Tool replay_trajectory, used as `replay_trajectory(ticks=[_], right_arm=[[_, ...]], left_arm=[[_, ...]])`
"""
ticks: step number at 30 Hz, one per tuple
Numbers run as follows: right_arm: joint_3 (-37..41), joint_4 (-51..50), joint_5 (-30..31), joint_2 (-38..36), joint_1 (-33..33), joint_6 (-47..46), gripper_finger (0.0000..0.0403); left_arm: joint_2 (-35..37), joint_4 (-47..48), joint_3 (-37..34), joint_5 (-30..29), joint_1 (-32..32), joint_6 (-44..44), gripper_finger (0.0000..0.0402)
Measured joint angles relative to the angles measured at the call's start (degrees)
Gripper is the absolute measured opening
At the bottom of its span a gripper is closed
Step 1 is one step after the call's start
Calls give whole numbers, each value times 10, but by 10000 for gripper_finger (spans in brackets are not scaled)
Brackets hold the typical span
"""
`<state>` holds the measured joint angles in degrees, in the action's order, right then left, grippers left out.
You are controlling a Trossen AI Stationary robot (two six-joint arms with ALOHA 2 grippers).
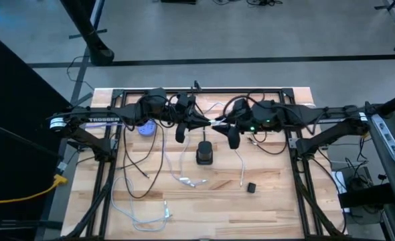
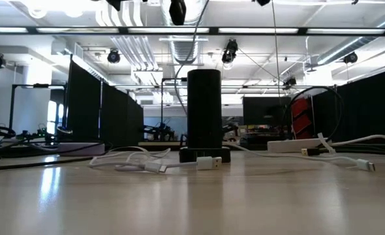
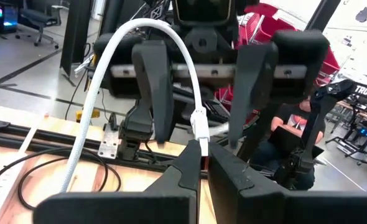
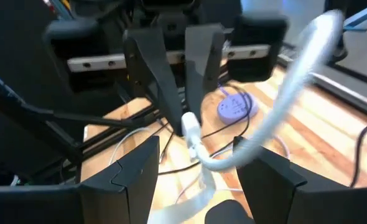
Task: Insert USB
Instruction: Insert the white charger cable into the white outlet extension
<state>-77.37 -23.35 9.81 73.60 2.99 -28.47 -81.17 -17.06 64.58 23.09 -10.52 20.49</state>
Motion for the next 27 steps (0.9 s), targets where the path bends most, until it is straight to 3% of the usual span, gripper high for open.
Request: replay_trajectory(ticks=[14,27], right_arm=[[-11,0,-8,-6,0,15,184],[-11,0,-8,-4,0,25,132]], left_arm=[[3,6,0,0,0,3,3],[3,1,0,0,0,11,3]])
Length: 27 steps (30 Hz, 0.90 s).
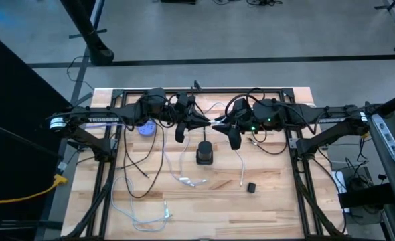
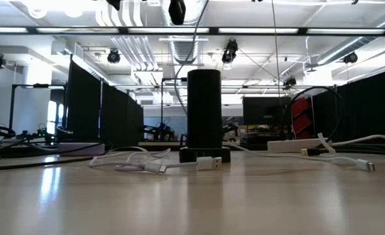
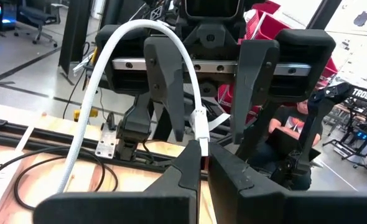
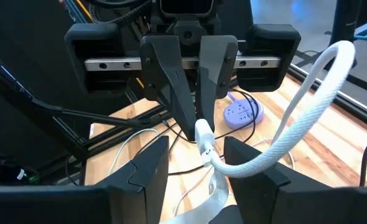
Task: Insert USB
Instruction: Insert the white charger cable into the white outlet extension
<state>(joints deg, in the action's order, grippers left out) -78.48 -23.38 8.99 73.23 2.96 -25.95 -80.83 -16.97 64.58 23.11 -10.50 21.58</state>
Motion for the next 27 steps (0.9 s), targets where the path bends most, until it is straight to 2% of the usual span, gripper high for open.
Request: replay_trajectory(ticks=[14,27], right_arm=[[0,-1,2,0,0,10,15],[1,1,5,0,0,20,10]], left_arm=[[0,0,0,2,0,2,3],[0,1,0,1,0,2,3]])
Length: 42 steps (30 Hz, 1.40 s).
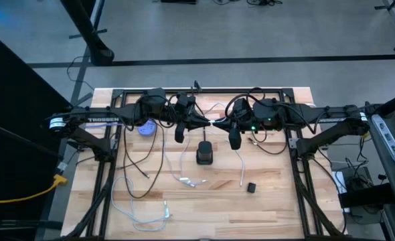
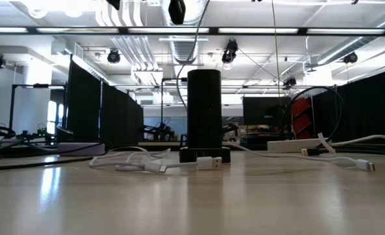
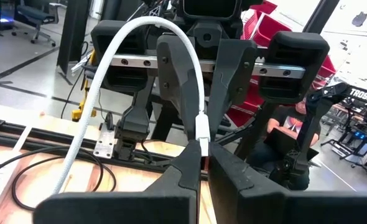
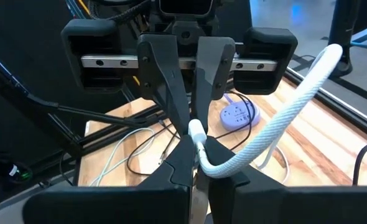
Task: Insert USB
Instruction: Insert the white charger cable into the white outlet extension
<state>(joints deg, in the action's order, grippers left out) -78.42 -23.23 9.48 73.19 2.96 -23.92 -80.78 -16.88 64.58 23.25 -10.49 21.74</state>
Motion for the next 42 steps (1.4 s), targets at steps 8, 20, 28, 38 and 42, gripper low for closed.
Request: replay_trajectory(ticks=[8,20,28,38,42], right_arm=[[0,14,12,0,0,5,55],[0,8,6,0,0,5,67],[0,8,6,0,0,13,10],[0,6,6,0,0,12,11],[0,-13,-14,-4,0,11,11]], left_arm=[[0,4,1,-2,0,0,3],[0,3,1,-2,-1,-2,2],[0,2,1,-2,-1,-2,2],[0,6,0,-2,-1,-2,52],[5,43,0,-2,-2,-11,118]])
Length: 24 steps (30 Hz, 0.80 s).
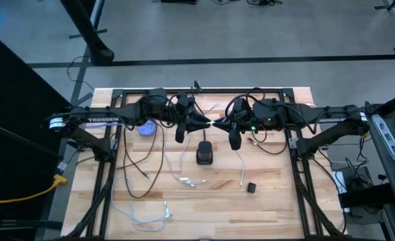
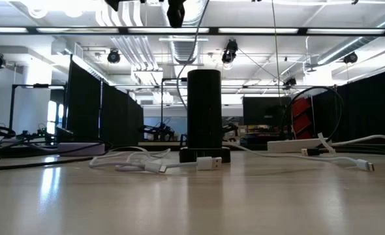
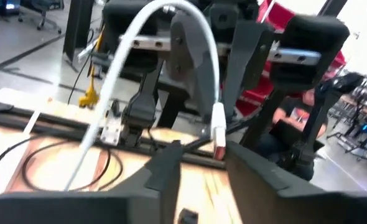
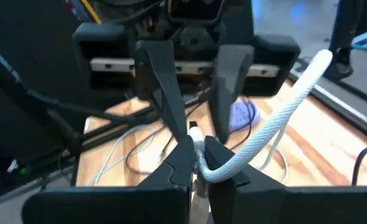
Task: Insert USB
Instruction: Insert the white charger cable into the white outlet extension
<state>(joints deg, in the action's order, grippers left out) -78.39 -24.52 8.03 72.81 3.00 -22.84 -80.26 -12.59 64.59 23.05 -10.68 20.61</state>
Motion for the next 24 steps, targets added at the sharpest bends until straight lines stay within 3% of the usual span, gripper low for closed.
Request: replay_trajectory(ticks=[5,10,14,17,24], right_arm=[[0,-55,-10,-19,0,-5,11],[-1,-174,4,-33,-8,-55,11],[-1,-274,64,-23,-25,-122,11],[-1,-316,70,-4,-54,-155,11],[0,-385,42,50,-145,-197,11]], left_arm=[[18,79,0,-1,0,-64,178],[39,168,0,-80,-1,-75,199],[65,222,0,-169,-2,-96,188],[83,243,0,-223,-4,-99,171],[111,279,0,-247,-8,-133,125]])
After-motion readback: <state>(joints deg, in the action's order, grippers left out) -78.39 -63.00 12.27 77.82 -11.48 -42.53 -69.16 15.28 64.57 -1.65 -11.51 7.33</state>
